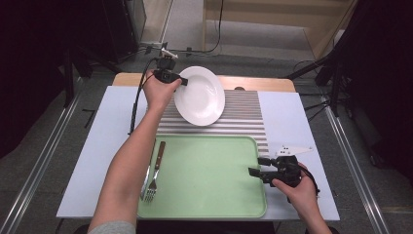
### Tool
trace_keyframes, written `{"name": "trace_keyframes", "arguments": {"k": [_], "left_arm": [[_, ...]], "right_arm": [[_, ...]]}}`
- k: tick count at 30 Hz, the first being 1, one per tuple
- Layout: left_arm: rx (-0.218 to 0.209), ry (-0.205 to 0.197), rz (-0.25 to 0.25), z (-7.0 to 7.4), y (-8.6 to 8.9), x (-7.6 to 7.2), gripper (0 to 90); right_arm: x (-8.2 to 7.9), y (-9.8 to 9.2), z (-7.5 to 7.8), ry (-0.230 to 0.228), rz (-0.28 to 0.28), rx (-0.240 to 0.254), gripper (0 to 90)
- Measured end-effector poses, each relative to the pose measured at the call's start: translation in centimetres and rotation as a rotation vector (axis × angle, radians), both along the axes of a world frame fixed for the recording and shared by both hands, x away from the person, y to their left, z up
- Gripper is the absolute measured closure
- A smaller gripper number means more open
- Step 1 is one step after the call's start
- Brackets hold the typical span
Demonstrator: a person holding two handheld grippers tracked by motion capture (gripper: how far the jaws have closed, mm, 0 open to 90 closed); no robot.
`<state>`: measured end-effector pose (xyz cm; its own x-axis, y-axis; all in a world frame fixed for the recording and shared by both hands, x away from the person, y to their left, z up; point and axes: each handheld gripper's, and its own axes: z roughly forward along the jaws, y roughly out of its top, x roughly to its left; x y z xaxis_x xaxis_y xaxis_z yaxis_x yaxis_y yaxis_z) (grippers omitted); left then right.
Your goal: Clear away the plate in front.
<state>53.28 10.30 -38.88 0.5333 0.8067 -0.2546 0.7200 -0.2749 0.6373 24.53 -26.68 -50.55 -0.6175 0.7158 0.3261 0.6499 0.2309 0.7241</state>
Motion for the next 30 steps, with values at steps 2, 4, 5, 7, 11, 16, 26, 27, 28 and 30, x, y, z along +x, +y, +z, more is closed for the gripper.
{"name": "trace_keyframes", "arguments": {"k": [2,4,5,7,11,16,26,27,28,30], "left_arm": [[0.009,0.0,-0.004,0.8,0.2,-0.1,80.8],[0.021,-0.001,-0.011,1.6,0.4,-0.2,80.7],[0.027,0.003,-0.013,1.9,0.4,-0.3,80.7],[0.031,0.004,-0.019,2.5,0.7,-0.6,80.7],[0.03,0.012,-0.029,3.4,1.3,-1.2,80.8],[0.028,0.017,-0.051,4.3,2.0,-2.2,80.7],[0.066,0.028,-0.1,6.4,2.7,-4.5,80.7],[0.067,0.027,-0.102,6.5,2.6,-4.8,80.7],[0.075,0.033,-0.109,6.6,2.6,-5.0,80.7],[0.083,0.032,-0.119,6.8,2.6,-5.4,80.7]], "right_arm": [[0.0,0.0,0.0,-0.002,0.0,0.001,32.7],[0.0,0.0,0.0,-0.003,0.0,-0.001,32.7],[0.0,0.0,0.0,-0.002,0.0,-0.001,32.7],[0.0,0.1,0.0,0.002,0.0,0.0,32.7],[0.0,0.0,0.0,0.003,-0.002,0.003,32.7],[0.0,0.1,0.1,0.003,-0.005,0.007,32.7],[0.0,0.1,0.1,0.005,-0.006,0.007,32.7],[0.0,0.1,0.1,0.006,-0.007,0.009,32.7],[0.0,0.1,0.1,0.006,-0.007,0.009,32.7],[0.0,0.1,0.1,0.007,-0.009,0.011,32.7]]}}
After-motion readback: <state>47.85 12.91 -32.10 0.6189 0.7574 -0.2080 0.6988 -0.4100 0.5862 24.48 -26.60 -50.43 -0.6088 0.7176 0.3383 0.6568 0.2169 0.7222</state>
